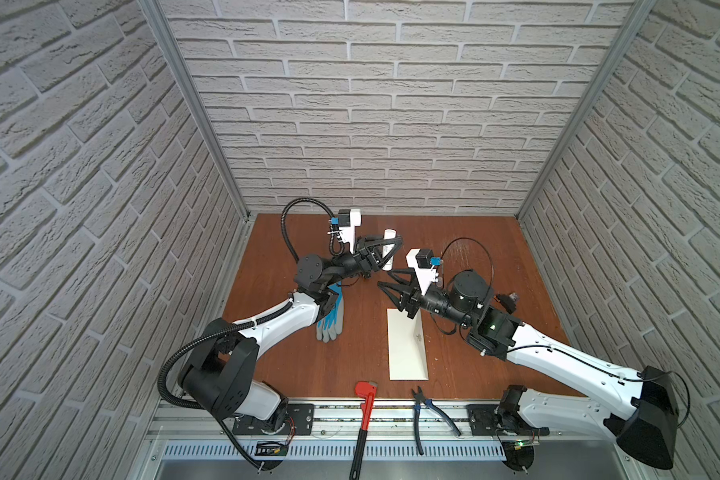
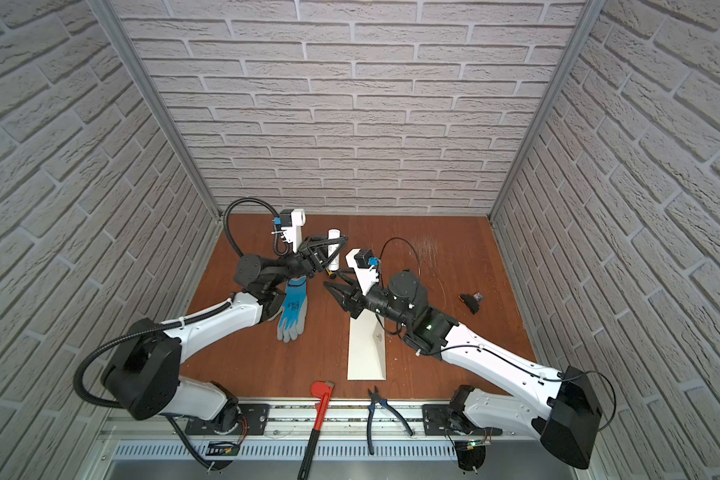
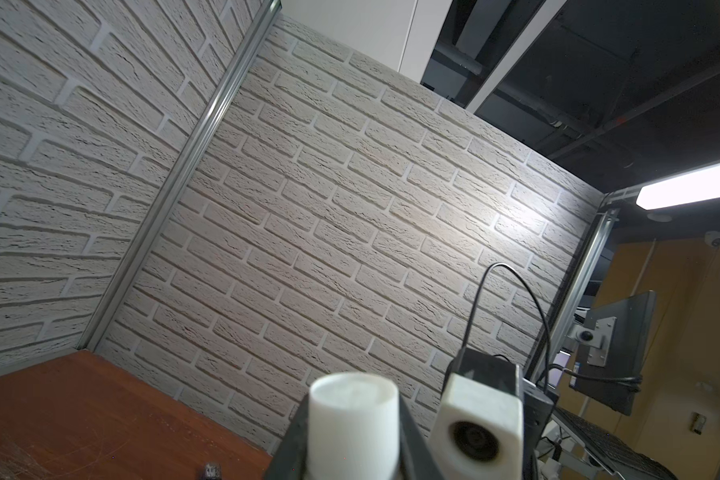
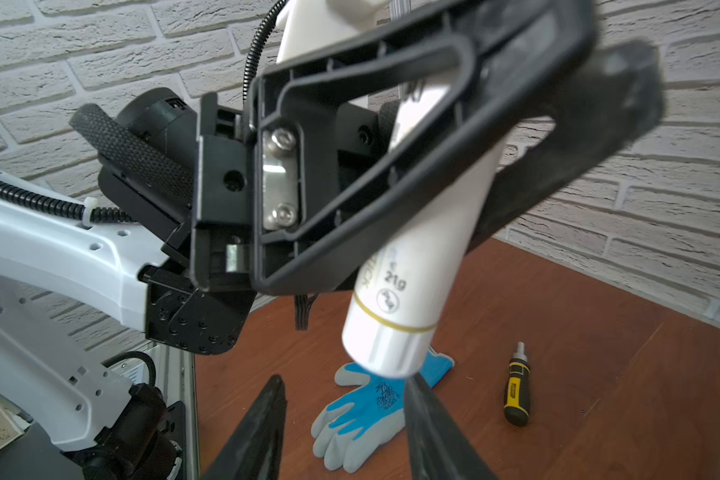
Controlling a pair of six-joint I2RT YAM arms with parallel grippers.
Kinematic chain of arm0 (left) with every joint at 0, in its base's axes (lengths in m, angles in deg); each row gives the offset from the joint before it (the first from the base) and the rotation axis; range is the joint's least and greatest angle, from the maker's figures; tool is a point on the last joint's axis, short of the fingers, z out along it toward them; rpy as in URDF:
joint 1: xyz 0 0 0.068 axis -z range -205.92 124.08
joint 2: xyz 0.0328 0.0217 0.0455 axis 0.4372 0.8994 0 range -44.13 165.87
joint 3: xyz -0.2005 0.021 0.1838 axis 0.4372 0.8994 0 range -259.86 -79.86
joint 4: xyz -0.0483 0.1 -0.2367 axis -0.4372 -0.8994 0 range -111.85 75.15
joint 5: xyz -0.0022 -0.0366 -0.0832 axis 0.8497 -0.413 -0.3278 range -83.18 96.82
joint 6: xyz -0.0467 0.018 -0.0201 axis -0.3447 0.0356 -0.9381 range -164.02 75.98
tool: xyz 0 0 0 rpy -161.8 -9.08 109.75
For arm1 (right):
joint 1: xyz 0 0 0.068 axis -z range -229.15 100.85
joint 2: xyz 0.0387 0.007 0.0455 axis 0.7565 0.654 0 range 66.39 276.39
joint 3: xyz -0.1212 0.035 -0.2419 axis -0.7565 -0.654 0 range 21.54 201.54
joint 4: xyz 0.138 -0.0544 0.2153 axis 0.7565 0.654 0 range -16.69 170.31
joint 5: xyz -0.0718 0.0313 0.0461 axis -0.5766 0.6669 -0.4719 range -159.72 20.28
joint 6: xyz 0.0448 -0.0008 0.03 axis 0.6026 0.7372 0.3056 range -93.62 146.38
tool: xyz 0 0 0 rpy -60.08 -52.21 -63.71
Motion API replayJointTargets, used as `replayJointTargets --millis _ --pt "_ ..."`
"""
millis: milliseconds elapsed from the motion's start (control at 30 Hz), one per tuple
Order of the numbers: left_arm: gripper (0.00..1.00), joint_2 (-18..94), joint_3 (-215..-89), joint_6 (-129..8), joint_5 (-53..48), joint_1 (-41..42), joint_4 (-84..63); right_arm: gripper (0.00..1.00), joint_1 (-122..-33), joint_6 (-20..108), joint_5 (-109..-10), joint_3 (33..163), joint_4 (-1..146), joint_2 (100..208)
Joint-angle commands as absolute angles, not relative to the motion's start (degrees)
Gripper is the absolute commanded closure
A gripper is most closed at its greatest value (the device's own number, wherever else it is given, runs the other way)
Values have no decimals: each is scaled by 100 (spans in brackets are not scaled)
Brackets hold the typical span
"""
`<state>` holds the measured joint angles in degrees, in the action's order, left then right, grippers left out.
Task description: Place the letter into the envelope and seal it
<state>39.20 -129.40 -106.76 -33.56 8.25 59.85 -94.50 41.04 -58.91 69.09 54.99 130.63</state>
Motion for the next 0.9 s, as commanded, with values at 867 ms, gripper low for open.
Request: replayJointTargets --millis 867 --pt "100 4148 -13122 -10730 -3589 1029 6536 87 -9119 4296 -5501 7041 4771 12957"
